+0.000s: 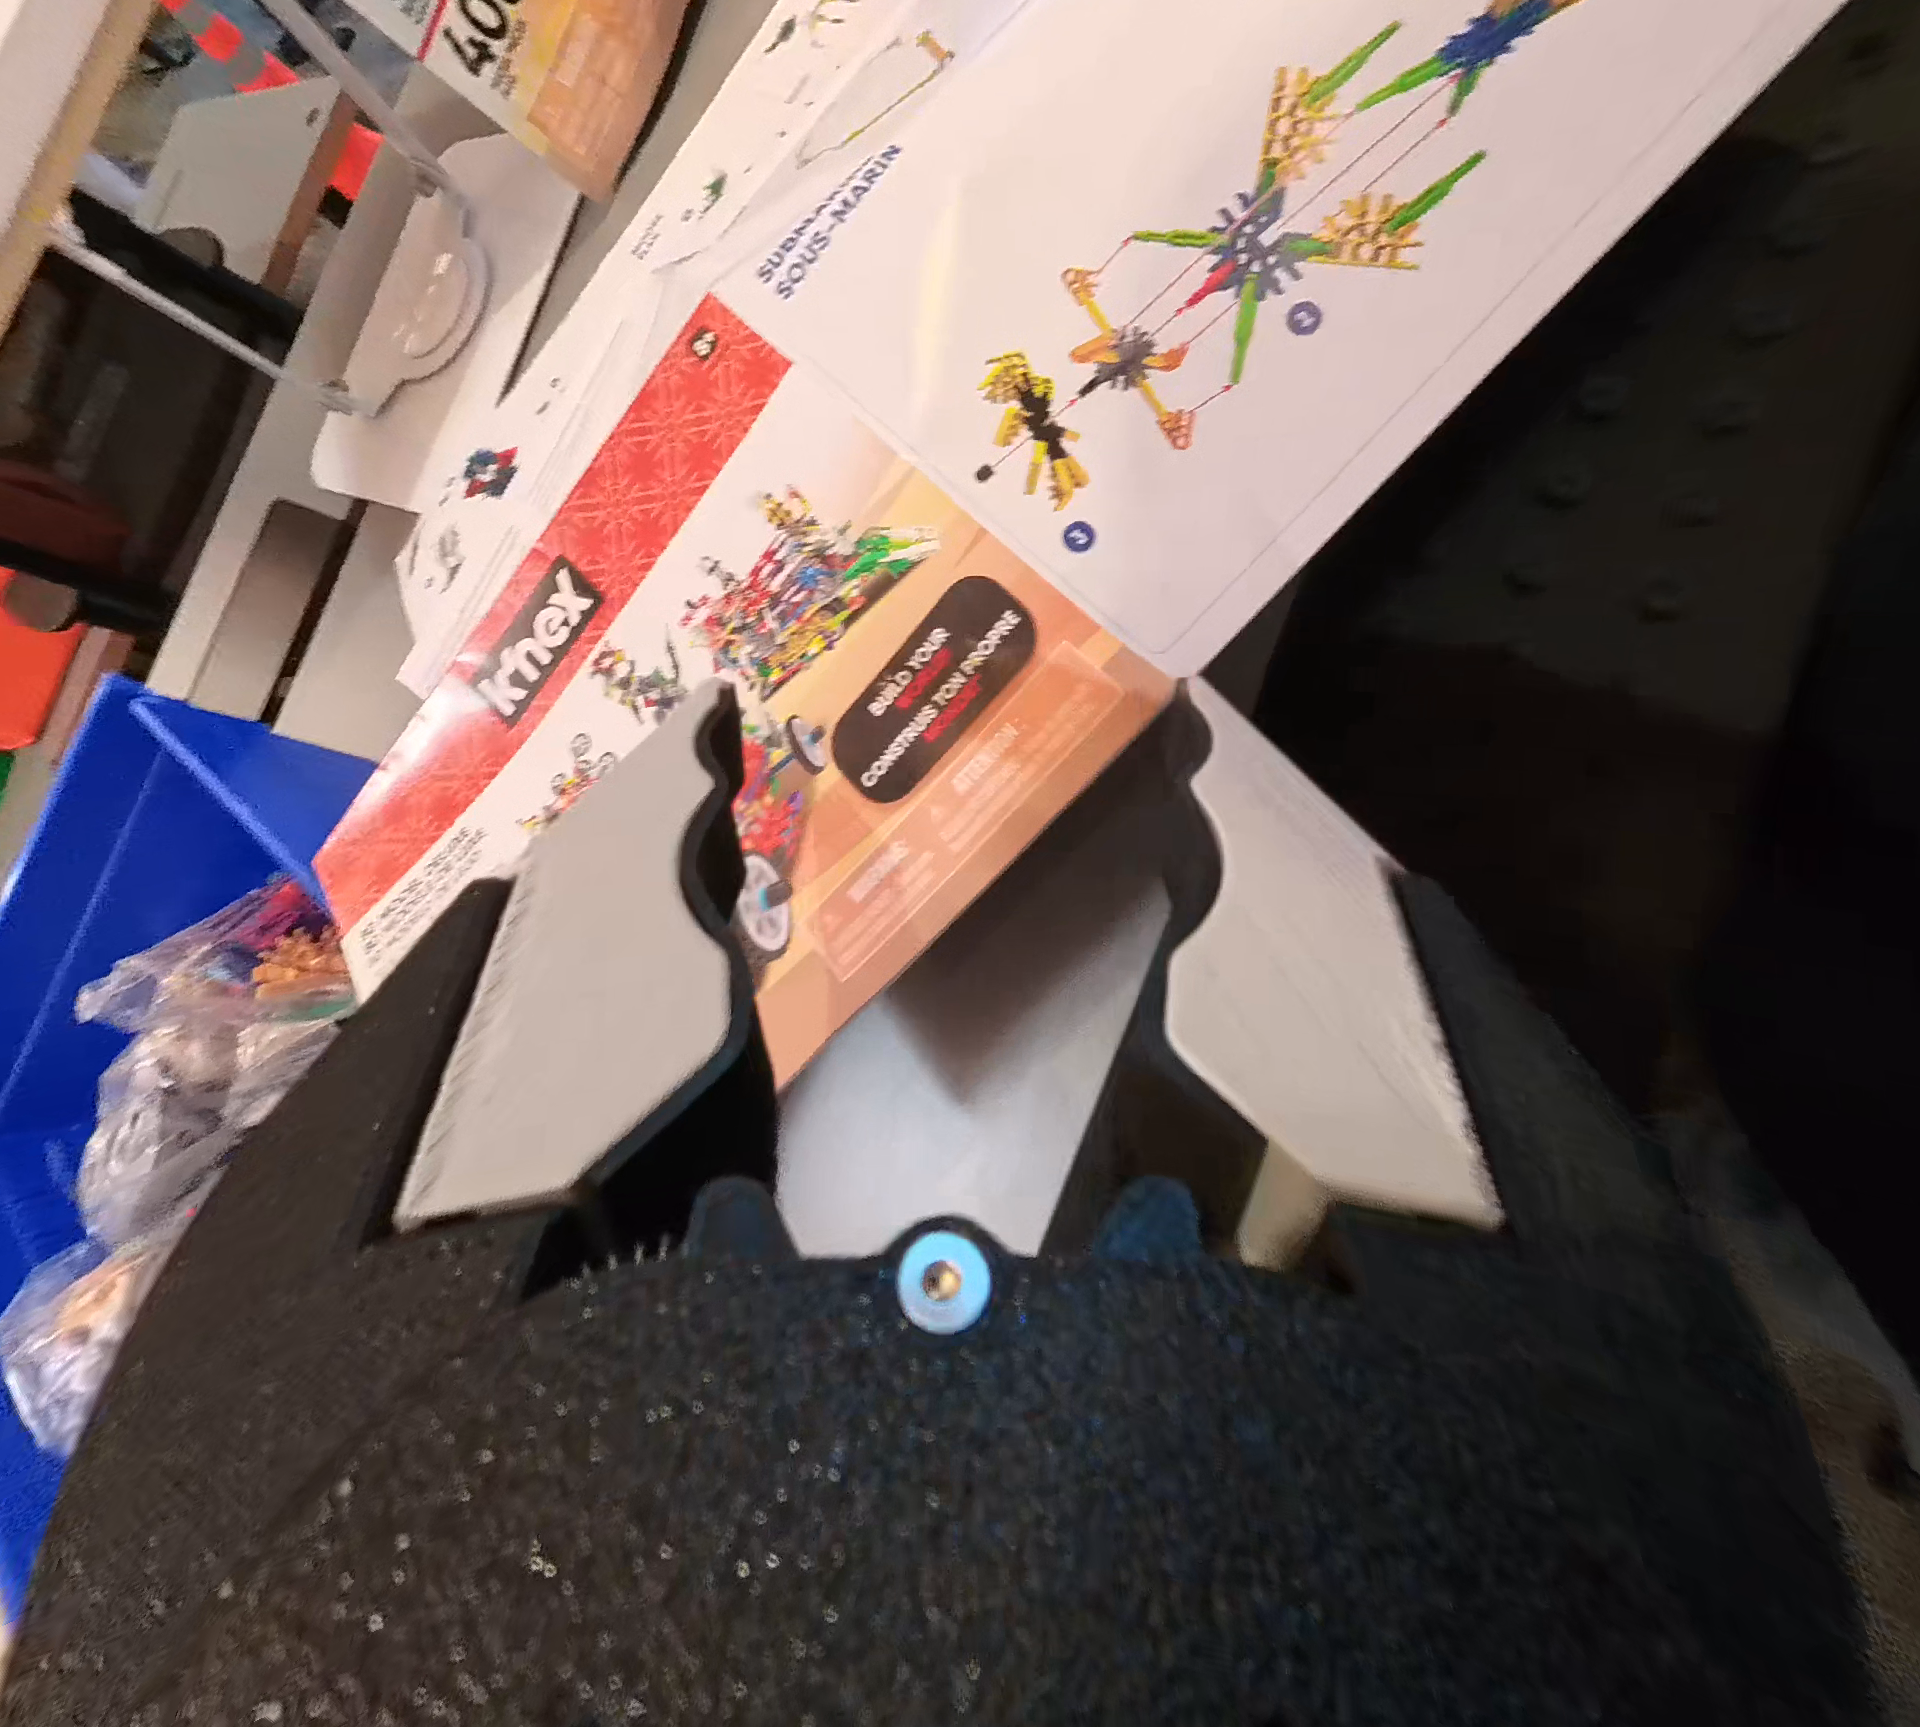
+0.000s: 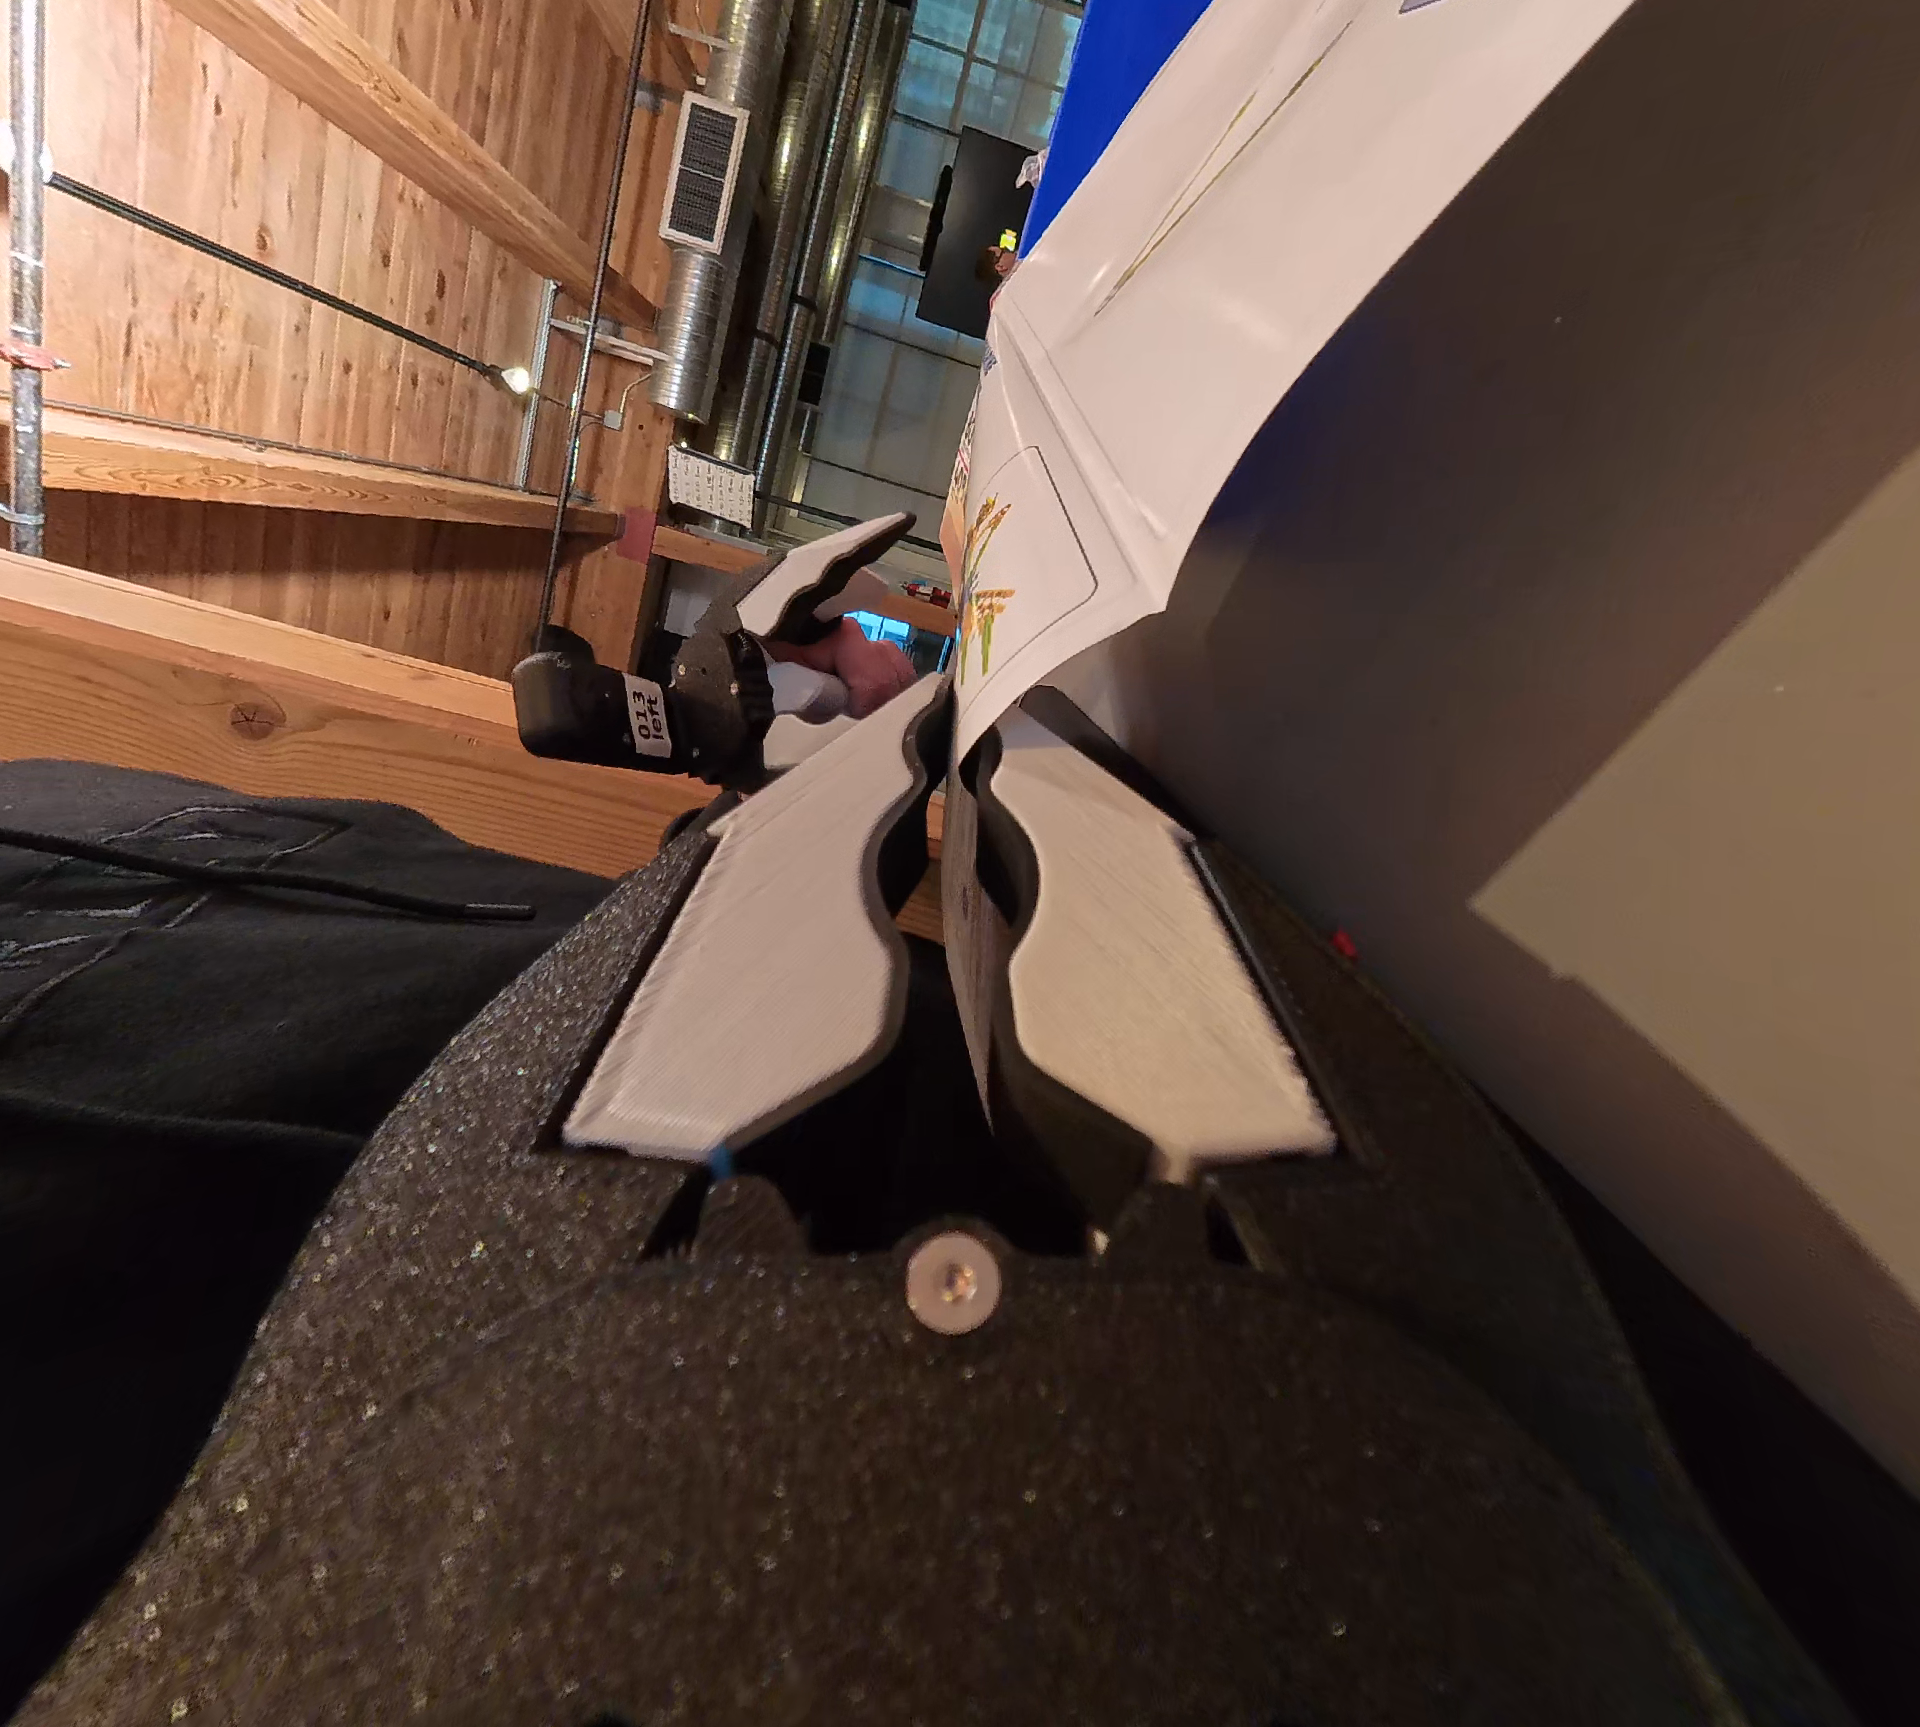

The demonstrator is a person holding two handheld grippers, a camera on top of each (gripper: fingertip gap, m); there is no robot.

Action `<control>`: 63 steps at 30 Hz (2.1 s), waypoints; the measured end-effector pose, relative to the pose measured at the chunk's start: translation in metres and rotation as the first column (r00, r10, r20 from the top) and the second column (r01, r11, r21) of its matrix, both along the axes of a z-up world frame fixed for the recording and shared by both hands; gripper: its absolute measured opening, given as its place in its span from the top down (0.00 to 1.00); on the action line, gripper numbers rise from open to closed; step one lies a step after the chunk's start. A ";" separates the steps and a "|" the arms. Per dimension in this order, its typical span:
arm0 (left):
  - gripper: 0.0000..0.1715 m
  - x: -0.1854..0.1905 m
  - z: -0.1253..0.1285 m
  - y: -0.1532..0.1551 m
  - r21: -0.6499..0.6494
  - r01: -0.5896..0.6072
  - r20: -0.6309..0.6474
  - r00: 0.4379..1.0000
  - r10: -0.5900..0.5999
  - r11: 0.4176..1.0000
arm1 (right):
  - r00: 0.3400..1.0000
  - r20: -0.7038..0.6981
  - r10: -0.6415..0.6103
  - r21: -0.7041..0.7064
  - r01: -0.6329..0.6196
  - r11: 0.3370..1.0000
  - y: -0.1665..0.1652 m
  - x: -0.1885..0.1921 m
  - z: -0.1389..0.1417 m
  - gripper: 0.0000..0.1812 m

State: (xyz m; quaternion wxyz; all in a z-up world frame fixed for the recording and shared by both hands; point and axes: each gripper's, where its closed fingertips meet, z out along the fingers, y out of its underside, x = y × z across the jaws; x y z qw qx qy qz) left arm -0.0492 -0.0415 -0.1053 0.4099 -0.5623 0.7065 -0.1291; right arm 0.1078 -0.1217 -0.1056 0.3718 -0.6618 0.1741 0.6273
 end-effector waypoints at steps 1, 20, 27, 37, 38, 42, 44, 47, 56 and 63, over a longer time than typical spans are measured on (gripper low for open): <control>0.52 0.000 -0.002 -0.003 -0.005 0.009 -0.009 1.000 -0.009 1.000 | 1.000 0.001 0.000 0.001 0.000 1.000 0.000 0.000 0.000 1.00; 0.64 0.006 -0.002 -0.001 -0.085 0.035 -0.003 0.999 -0.035 0.996 | 1.000 0.002 -0.003 0.003 0.003 1.000 0.000 0.000 0.000 1.00; 0.76 0.006 0.000 -0.002 -0.135 0.064 -0.004 0.998 -0.065 0.989 | 1.000 0.008 0.001 0.001 -0.001 1.000 -0.001 -0.001 -0.001 1.00; 0.95 0.013 0.006 0.000 -0.215 0.062 0.050 0.997 -0.053 0.975 | 1.000 0.018 0.003 0.004 -0.003 1.000 -0.002 -0.002 -0.002 1.00; 0.95 0.014 0.007 0.000 -0.224 0.059 0.056 0.997 -0.048 0.973 | 1.000 0.018 0.002 0.004 -0.002 1.000 -0.002 -0.001 -0.002 1.00; 0.95 0.016 0.011 0.004 -0.230 0.049 0.068 0.997 -0.034 0.972 | 1.000 0.018 0.001 0.005 -0.001 1.000 -0.002 -0.001 -0.002 1.00; 0.95 0.018 0.013 0.005 -0.248 0.041 0.084 0.996 -0.021 0.968 | 1.000 0.016 0.000 0.004 -0.001 1.000 -0.002 -0.001 -0.002 1.00; 0.93 0.020 0.022 0.008 -0.326 0.022 0.145 0.989 0.027 0.945 | 1.000 0.016 -0.004 0.002 0.004 1.000 -0.001 0.000 -0.002 1.00; 0.69 0.032 0.021 0.005 -0.435 -0.008 0.156 0.984 0.084 0.901 | 0.999 0.032 0.000 0.001 0.000 1.000 -0.004 -0.001 -0.003 1.00; 0.58 0.039 -0.012 0.011 -0.516 -0.121 0.063 0.982 0.178 0.848 | 0.999 0.044 0.009 0.003 -0.009 1.000 -0.006 -0.002 -0.003 1.00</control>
